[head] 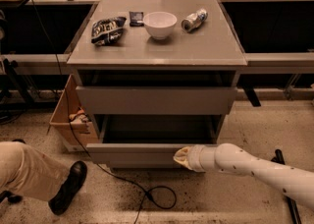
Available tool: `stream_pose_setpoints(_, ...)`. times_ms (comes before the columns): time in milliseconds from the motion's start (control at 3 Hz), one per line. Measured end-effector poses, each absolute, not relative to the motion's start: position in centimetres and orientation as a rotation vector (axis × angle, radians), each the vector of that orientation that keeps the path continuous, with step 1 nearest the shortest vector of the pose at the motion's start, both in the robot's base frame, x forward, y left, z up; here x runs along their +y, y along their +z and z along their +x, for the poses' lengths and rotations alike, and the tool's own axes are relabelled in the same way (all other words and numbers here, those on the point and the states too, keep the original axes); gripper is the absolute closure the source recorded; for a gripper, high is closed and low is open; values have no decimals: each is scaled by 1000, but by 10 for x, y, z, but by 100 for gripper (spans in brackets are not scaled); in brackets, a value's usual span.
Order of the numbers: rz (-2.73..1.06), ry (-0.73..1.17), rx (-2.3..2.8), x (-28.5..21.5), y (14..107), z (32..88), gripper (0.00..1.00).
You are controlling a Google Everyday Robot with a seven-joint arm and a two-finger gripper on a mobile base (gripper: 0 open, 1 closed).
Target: Close middle drawer
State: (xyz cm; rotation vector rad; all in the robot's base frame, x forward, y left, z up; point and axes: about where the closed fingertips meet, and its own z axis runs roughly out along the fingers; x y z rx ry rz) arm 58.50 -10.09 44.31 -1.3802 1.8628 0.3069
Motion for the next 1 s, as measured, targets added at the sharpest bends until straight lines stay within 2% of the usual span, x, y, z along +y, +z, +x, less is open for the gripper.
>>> stream_pose_setpoints(1000,-1232,205,1867,-92,438,636,100)
